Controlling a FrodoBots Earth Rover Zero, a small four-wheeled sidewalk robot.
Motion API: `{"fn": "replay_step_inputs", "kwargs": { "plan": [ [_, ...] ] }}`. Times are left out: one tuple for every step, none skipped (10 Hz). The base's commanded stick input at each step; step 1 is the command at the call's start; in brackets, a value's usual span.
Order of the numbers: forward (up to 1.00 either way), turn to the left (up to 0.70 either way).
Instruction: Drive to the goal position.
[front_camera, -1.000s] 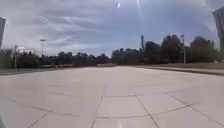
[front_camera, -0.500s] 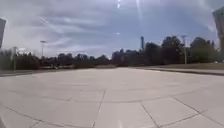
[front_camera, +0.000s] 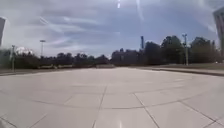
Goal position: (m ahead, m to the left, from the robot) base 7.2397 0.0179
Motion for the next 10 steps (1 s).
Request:
{"fn": "replay_step_inputs", "kwargs": {
  "plan": [
    [0.5,0.0],
    [0.5,0.0],
    [0.5,0.0],
    [0.5,0.0],
    [0.5,0.0],
    [0.5,0.0],
    [0.5,0.0],
    [0.5,0.0],
    [0.5,0.0],
    [0.5,0.0]
  ]
}}
